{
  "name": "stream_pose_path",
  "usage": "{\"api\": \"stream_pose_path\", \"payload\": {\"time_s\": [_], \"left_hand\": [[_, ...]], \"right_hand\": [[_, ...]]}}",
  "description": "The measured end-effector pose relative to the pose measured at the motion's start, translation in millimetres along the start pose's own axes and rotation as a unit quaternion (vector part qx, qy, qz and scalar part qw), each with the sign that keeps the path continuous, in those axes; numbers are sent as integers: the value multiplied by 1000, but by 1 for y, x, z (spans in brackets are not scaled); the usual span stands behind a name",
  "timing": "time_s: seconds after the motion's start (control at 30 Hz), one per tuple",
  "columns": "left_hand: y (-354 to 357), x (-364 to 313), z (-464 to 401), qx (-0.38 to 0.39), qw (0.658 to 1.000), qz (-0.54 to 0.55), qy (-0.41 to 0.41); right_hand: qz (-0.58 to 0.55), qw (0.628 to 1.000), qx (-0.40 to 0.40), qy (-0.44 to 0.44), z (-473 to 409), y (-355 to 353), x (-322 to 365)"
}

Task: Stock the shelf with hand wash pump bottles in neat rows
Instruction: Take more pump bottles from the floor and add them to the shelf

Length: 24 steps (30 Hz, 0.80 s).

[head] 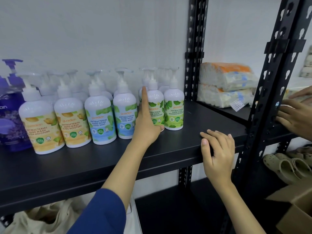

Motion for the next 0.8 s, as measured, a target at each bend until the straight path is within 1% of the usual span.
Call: {"api": "stream_pose_path", "payload": {"time_s": [0.4,0.63,0.8], "left_hand": [[-4,-1,6,-42,997,-63,13],[0,-2,7,-26,996,-81,18],[-3,-3,9,-44,995,-87,14]], "right_hand": [[-7,1000,7,6,0,0,0],[-8,1000,9,6,1,1,0],[-7,1000,6,9,0,1,-1]]}}
Point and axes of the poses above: each hand's wrist, its own z-axis away from the middle knuckle, its own y-axis out of the palm, x = y × z, the point moved 8 cm from there along -z, towards the middle knuckle, and after that the axes turned 10 degrees about z, right-handed, at the moved point
